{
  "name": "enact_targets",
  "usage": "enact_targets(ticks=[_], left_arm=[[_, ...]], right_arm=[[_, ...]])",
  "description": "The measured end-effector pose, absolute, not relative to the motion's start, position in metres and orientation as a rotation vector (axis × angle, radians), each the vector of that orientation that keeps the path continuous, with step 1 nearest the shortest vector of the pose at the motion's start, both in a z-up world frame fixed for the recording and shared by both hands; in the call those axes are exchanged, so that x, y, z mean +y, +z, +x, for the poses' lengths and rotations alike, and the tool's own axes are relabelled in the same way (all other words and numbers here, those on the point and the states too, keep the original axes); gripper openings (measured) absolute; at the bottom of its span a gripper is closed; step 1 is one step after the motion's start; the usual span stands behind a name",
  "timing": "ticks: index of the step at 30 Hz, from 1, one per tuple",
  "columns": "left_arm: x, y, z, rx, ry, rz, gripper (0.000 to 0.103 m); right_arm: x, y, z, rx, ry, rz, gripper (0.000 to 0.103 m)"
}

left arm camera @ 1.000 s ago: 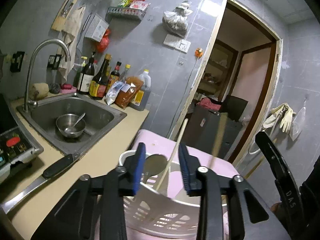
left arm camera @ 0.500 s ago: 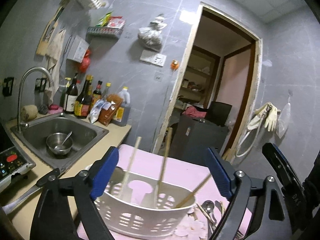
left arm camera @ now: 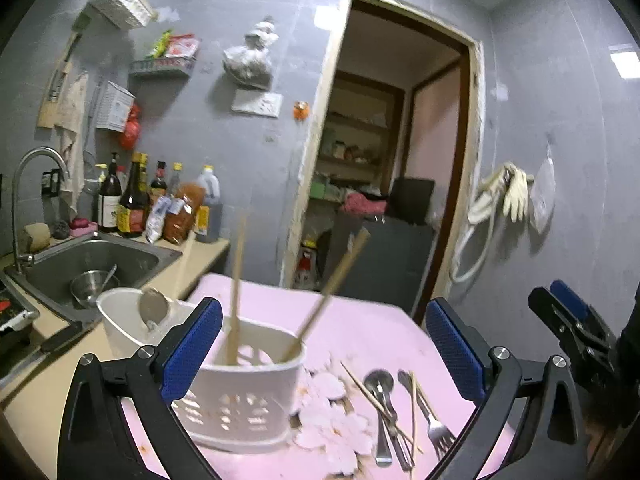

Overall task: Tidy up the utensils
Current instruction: 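Close the left tool on another steel spoon while the right tool reaches toward the chopsticks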

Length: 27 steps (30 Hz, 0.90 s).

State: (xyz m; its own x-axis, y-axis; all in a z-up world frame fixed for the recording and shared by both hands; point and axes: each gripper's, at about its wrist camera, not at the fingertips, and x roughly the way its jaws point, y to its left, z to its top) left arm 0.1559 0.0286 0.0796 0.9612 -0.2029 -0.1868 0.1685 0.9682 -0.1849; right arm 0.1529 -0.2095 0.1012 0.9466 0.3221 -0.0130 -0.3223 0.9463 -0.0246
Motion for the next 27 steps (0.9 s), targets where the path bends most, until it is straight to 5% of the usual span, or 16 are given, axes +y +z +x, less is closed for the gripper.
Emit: enact_targets(ticks=[16,24,27], left_arm=[[-0.036,0.018,0.182,0.492,-0.273,-0.093,0.100],[-0.056,0.004,0.203,0.601,-0.305,-0.045,0.098],[-0.064,0.000,0.215,0.644,-0.332,-0.032,0.088]], right_arm=[[-0.250,0.051,0.188,0.344,0.283,-0.062,0.102],[-0.249,0.027,0.206,0.508,0.314,-0.092,0.086],[-0.252,0.021,0.215,0.573,0.332,-0.081,0.079]])
